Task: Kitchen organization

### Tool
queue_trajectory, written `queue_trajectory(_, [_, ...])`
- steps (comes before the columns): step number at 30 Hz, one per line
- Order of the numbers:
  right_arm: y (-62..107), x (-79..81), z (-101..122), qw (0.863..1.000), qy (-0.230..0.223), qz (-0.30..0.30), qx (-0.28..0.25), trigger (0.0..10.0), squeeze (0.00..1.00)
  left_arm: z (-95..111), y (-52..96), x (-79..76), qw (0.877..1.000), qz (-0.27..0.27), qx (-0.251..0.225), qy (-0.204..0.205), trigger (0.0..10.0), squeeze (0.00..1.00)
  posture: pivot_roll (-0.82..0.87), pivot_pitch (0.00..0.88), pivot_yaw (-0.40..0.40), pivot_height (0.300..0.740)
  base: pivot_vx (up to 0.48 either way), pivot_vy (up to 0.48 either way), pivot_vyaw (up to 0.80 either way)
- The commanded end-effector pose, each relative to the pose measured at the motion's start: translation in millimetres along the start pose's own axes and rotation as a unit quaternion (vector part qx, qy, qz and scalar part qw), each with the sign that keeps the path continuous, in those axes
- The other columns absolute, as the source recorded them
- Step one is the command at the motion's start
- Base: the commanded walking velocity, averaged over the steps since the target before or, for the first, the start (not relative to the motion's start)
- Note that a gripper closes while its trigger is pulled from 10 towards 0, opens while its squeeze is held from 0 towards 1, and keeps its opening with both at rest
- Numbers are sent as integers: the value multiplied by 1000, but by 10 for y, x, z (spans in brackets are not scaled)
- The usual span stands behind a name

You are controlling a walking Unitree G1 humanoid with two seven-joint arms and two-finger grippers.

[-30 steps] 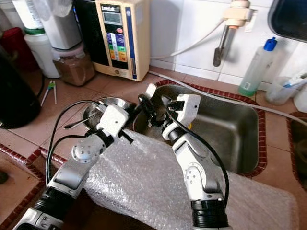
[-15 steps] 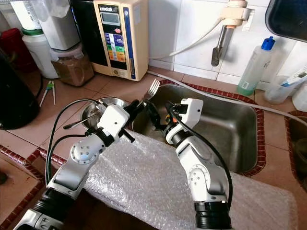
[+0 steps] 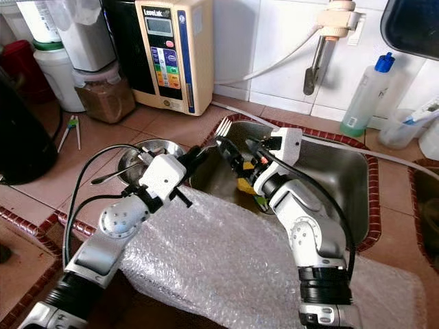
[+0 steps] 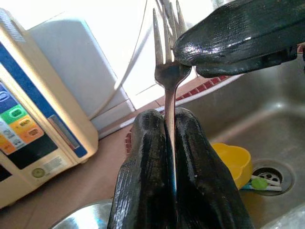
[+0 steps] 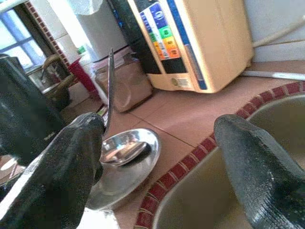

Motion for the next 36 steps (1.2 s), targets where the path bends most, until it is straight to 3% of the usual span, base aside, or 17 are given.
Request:
queue_trajectory(1, [-33,1,-15,1000,0,5,16,0,0,135,13,-5,999,-13,-34,-21,0,0,-58,0,46,740,0,0,0])
queue_trajectory(10, [-33,85,-89,999,-17,19,24,0,0,130,21,-88,999,-17,-42,-22,0,0,-57,0,39,740,0,0,0])
queue_trajectory(11, [-19,107,-98,999,-24,23,21,980,0,118,28,-105,999,-15,-41,-19,0,0,-57,0,37,740,0,0,0])
queue_trajectory(12, [-1,133,-109,999,-22,28,21,4824,0,96,33,-113,999,-11,-36,-12,0,0,-57,0,37,740,0,0,0])
queue_trajectory(14, [9,136,-118,999,-24,22,19,10000,0,80,34,-109,999,-4,-34,-7,0,0,-57,0,37,740,0,0,0])
queue_trajectory(15, [11,132,-123,999,-36,13,14,10000,1000,76,32,-104,999,1,-34,-4,0,0,-57,0,37,740,0,0,0])
queue_trajectory(26, [29,152,-125,996,-82,-24,-9,10000,1000,98,20,-118,999,-3,-38,-24,0,0,-65,0,39,740,0,0,0])
queue_trajectory(28, [36,138,-89,996,-87,-19,-4,10000,1000,93,51,-110,998,-14,-39,-48,2078,0,-69,3,45,740,0,0,0])
queue_trajectory(29, [37,137,-85,996,-90,-17,-2,10000,1000,88,56,-104,998,-12,-38,-50,2078,0,-69,3,45,740,0,0,0])
queue_trajectory(30, [40,156,-73,997,-82,-3,3,10000,1000,69,61,-110,998,-21,-33,-48,3176,0,-71,7,53,740,0,0,0])
queue_trajectory(31, [44,173,-64,997,-77,5,5,10000,784,65,62,-111,998,-24,-31,-47,2902,0,-73,7,55,740,0,0,0])
queue_trajectory(32, [47,184,-59,997,-75,11,5,10000,784,64,62,-111,998,-26,-31,-46,2902,0,-73,7,55,740,0,0,0])
queue_trajectory(33, [49,185,-54,998,-69,12,6,10000,314,63,57,-105,998,-24,-30,-42,2784,0,-73,7,55,740,0,0,0])
queue_trajectory(34, [52,184,-53,998,-65,12,7,10000,314,63,56,-101,999,-22,-29,-38,2784,0,-76,6,60,740,0,0,0])
queue_trajectory(35, [56,180,-42,998,-62,11,5,10000,0,67,50,-101,999,-20,-29,-37,3020,0,-76,6,60,740,0,0,0])
queue_trajectory(36, [59,177,-35,998,-61,11,3,10000,0,70,45,-100,999,-17,-30,-36,3020,0,-76,6,60,740,0,0,0])
Point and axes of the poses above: a point about 5 cm out from each wrist's last joint towards the gripper, its own y axis pointing back from the gripper into the wrist, its own z axis along the axis of the wrist's last joint, x = y × z, the point moved 2 cm from there along -y, pointing out of the wrist towards the gripper, and after that the axes turned 11 degrees about y, right-handed, at the moved point
